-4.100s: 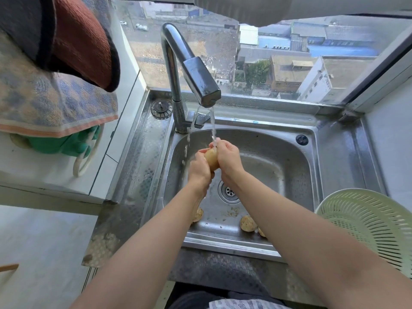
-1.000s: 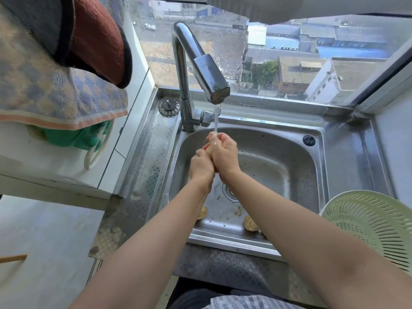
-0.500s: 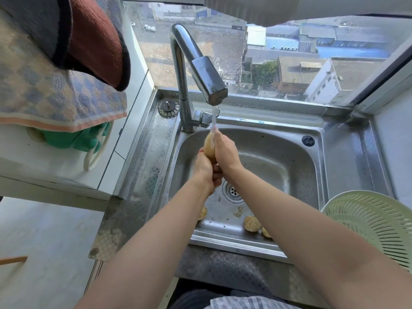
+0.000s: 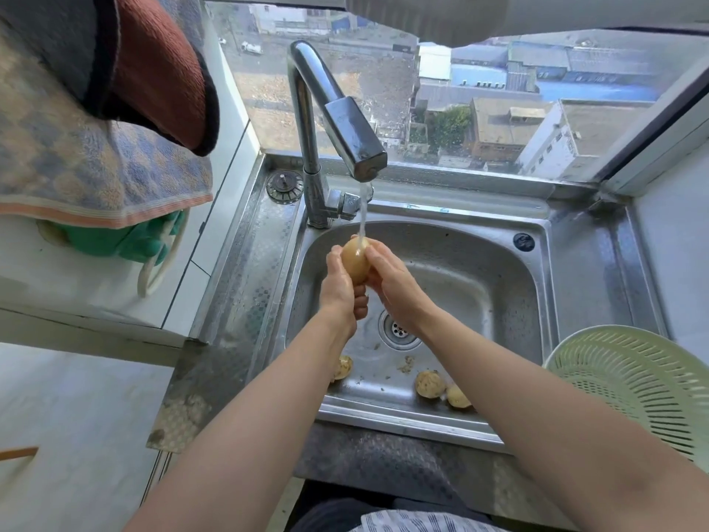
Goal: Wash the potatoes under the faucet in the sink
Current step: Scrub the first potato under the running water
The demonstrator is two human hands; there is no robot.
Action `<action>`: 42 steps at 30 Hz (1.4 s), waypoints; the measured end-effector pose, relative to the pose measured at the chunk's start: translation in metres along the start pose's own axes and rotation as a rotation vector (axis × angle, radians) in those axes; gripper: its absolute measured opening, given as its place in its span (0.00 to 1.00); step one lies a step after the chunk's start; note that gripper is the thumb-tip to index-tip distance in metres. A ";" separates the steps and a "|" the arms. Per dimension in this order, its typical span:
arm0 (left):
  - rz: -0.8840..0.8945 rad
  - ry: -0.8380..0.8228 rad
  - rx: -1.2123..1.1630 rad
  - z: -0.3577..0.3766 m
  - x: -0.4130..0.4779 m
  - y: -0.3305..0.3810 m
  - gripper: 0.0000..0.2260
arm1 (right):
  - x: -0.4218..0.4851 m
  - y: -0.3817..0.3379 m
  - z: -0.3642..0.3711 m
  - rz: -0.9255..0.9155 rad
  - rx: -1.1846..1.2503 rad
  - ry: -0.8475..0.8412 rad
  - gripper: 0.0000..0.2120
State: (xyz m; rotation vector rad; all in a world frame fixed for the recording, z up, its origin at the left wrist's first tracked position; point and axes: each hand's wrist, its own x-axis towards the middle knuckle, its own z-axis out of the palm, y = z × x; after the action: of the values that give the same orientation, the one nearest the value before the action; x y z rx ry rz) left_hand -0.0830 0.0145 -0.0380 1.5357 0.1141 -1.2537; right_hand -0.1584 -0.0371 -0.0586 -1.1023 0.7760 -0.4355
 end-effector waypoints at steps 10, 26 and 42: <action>0.168 -0.117 0.183 -0.001 0.001 -0.007 0.26 | 0.021 -0.011 0.021 0.016 -0.256 0.341 0.11; 0.222 -0.266 -0.221 -0.022 0.018 -0.006 0.17 | 0.009 -0.011 0.018 -0.016 0.079 0.065 0.13; -0.033 -0.017 -0.146 -0.018 0.020 -0.009 0.22 | 0.005 -0.005 0.027 -0.122 -0.496 0.057 0.14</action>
State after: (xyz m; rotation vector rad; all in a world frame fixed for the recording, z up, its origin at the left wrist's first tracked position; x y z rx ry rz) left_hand -0.0689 0.0218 -0.0615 1.4025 0.2164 -1.2560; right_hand -0.1344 -0.0256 -0.0494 -1.6113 0.8955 -0.3874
